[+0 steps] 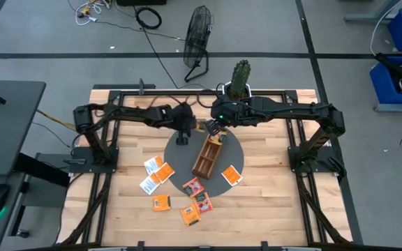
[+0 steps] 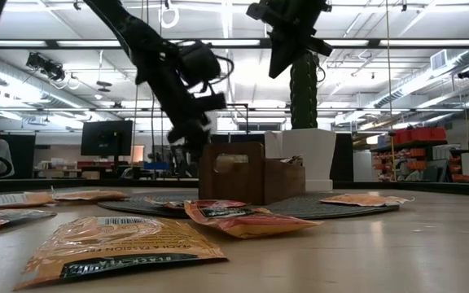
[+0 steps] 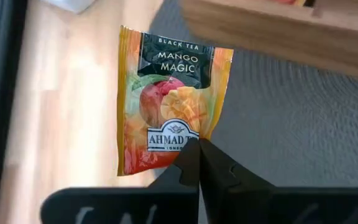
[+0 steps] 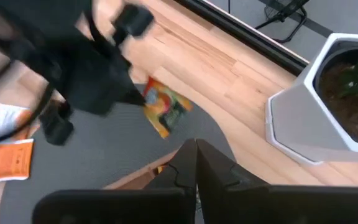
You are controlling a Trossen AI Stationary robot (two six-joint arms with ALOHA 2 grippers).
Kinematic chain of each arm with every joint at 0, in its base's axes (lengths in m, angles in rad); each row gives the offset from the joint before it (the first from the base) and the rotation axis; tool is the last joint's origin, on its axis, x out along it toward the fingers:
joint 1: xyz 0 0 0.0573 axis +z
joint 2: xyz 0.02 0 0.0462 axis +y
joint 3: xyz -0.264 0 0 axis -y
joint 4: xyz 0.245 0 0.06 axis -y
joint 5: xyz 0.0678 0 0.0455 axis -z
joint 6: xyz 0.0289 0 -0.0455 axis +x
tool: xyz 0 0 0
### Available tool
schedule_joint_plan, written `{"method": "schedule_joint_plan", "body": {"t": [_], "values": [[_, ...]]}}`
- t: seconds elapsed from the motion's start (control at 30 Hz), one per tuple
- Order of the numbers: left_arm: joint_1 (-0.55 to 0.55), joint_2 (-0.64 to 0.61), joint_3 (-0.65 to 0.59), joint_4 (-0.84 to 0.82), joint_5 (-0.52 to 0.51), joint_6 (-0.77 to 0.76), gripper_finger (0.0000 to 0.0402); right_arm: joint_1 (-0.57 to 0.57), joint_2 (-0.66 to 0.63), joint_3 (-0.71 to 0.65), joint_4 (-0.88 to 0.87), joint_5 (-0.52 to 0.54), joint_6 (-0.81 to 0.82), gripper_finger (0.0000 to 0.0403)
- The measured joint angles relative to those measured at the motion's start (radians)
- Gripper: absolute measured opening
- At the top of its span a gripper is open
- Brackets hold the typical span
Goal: Pick & Place Tea
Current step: Put the orange tea bag into the top section of the wooden organizer
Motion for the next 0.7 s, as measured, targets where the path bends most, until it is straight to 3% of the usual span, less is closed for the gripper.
{"method": "schedule_joint_plan", "body": {"t": [0.33, 0.7], "values": [[0.043, -0.235, 0.000, 0.004, 0.000, -0.097, 0.0000, 0.000, -0.009, 0.000, 0.092, -0.001, -0.003, 0.0009], [0.021, -0.421, 0.002, 0.025, -0.001, -0.163, 0.0000, -0.080, -0.133, 0.001, 0.341, -0.158, 0.026, 0.0021]]}}
